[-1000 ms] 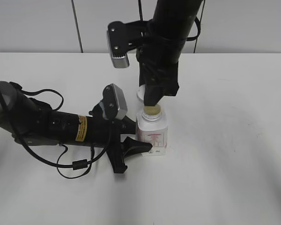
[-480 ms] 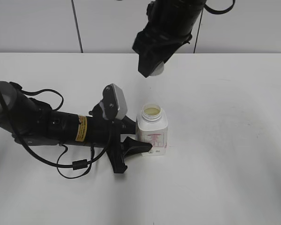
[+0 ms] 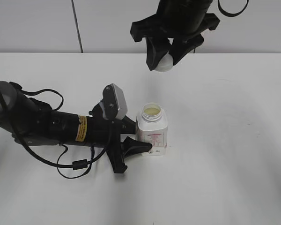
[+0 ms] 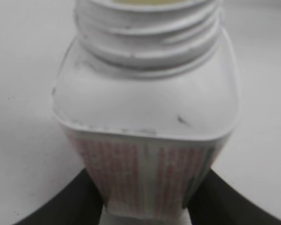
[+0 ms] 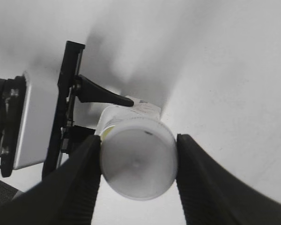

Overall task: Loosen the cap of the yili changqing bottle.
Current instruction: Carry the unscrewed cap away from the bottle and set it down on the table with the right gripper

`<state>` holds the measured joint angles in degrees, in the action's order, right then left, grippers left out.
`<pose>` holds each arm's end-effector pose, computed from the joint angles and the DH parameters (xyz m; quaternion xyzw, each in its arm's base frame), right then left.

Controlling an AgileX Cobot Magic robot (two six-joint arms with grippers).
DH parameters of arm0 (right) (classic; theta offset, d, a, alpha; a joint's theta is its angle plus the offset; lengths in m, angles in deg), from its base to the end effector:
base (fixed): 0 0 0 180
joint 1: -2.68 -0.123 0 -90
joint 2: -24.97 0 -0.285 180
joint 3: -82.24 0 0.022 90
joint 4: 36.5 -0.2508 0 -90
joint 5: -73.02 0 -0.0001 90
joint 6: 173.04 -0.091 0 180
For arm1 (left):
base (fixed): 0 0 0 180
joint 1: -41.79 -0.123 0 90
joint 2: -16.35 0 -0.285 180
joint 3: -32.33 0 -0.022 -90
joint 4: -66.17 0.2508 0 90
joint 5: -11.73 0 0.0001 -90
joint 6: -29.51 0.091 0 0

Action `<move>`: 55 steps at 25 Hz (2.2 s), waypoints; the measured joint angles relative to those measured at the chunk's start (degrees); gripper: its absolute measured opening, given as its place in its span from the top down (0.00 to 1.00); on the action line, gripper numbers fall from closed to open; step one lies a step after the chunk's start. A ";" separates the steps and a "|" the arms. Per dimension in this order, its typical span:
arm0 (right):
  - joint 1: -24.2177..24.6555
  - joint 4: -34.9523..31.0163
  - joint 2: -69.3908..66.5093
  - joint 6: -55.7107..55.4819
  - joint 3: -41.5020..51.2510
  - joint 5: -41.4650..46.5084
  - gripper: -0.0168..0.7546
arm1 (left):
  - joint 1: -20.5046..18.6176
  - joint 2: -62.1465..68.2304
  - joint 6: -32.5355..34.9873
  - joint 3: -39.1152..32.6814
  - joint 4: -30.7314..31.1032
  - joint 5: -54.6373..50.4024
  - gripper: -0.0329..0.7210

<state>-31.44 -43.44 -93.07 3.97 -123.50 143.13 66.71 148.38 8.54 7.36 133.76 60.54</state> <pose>0.3360 0.2402 0.3003 -0.2535 0.9534 0.1049 0.1258 0.2967 -0.2076 0.0674 0.5651 0.6540 -0.3044 0.4004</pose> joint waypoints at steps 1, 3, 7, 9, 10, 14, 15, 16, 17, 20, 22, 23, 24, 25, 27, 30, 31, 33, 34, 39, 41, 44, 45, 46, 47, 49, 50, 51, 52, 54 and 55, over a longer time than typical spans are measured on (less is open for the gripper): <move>0.60 0.00 0.00 0.35 0.00 0.00 0.48 | 0.00 0.00 0.00 0.00 0.00 0.00 0.51; 2.20 0.00 0.00 0.96 0.00 0.00 0.48 | 0.00 0.00 0.00 0.00 0.00 0.00 0.51; 7.39 0.07 0.00 2.26 0.00 0.00 0.48 | 0.00 0.00 0.00 0.00 0.00 0.00 0.52; 10.80 0.51 0.00 2.99 0.00 0.00 0.48 | 0.00 0.00 0.00 0.00 0.00 0.00 0.52; 12.32 0.72 0.00 2.99 0.00 0.00 0.48 | 0.00 0.00 0.00 0.00 0.00 0.00 0.52; 19.00 1.69 0.04 3.42 1.25 0.00 0.48 | 0.00 0.00 0.00 0.00 0.00 0.00 0.52; 20.52 2.18 0.04 3.42 2.18 -0.04 0.48 | 0.00 0.00 0.00 0.00 0.00 0.00 0.52; 22.00 2.57 0.04 3.42 3.10 -0.04 0.48 | 0.00 0.00 0.00 0.00 0.00 0.00 0.52; 23.17 2.88 0.04 3.42 4.33 -0.04 0.48 | 0.00 0.00 0.00 0.00 0.00 0.00 0.52; 26.10 3.38 0.04 3.44 7.83 -0.04 0.48 | 0.00 0.00 0.00 0.00 0.00 0.00 0.52; 27.03 3.49 0.04 3.49 9.94 -0.04 0.48 | 0.00 0.00 0.00 0.00 0.00 0.00 0.52; 27.14 3.49 0.04 3.49 10.76 -0.04 0.48 | 0.00 0.00 0.00 0.00 0.00 0.00 0.52; 27.14 3.31 0.04 3.49 11.81 -0.29 0.48 | 0.00 0.00 0.00 0.00 0.00 0.00 0.52; 27.14 3.03 0.04 3.49 13.01 -1.53 0.48 | 0.00 0.00 0.00 0.00 0.00 0.00 0.52; 27.21 2.46 0.04 3.49 15.42 -5.31 0.48 | 0.00 0.00 0.00 0.00 0.00 0.00 0.52; 27.21 2.18 0.04 2.66 20.99 -13.75 0.48 | 0.00 0.00 0.00 0.00 0.00 0.00 0.52; 27.21 2.13 0.04 2.39 22.77 -17.18 0.48 | 0.00 0.00 0.00 0.00 0.00 0.00 0.52; 27.21 2.13 0.04 2.13 26.69 -23.91 0.48 | 0.00 0.00 0.00 0.00 0.00 0.00 0.52; 27.21 2.13 0.04 2.06 28.13 -26.49 0.48 | 0.00 0.00 0.00 0.00 0.00 0.00 0.52; 27.21 2.07 -0.15 2.00 33.17 -37.04 0.48 | 0.00 0.00 0.00 0.00 0.00 0.00 0.52; 27.21 2.03 -1.09 1.95 33.72 -39.06 0.48 | 0.00 0.00 0.00 0.00 0.00 0.00 0.52; 27.21 2.01 -3.27 1.90 34.02 -41.32 0.48 | 0.00 0.00 0.00 0.00 0.00 0.00 0.52; 27.21 2.01 -3.94 1.90 34.02 -41.76 0.48 | 0.00 0.00 0.00 0.00 0.00 0.00 0.52; 27.21 2.01 -4.43 1.90 34.02 -42.48 0.48 | 0.00 0.00 0.00 0.00 0.00 0.00 0.52; 27.21 2.01 -4.76 1.90 34.02 -43.17 0.48 | 0.00 0.00 0.00 0.00 0.00 0.00 0.52; 27.21 2.01 -5.53 1.90 34.02 -44.60 0.48 | 0.00 0.00 0.00 0.00 0.00 0.00 0.52; 27.21 2.01 -5.87 1.90 34.02 -45.10 0.48 | 0.00 0.00 0.00 0.00 0.00 0.00 0.52; 27.21 2.01 -6.17 1.90 34.02 -45.30 0.48 | 0.00 0.00 0.00 0.00 0.00 0.00 0.52; 27.21 2.01 -6.45 1.90 34.07 -45.47 0.48 | 0.00 0.00 0.00 0.00 0.00 0.00 0.52; 27.21 2.01 -6.75 1.90 34.07 -45.59 0.48 | 0.00 0.00 0.00 0.00 0.00 0.00 0.52; 27.21 2.01 -6.75 1.90 34.07 -45.62 0.48 | 0.00 0.00 0.00 0.00 0.00 0.00 0.52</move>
<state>-4.23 -41.43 -99.82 5.88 -89.43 97.51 66.71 148.38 8.54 7.36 133.76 60.54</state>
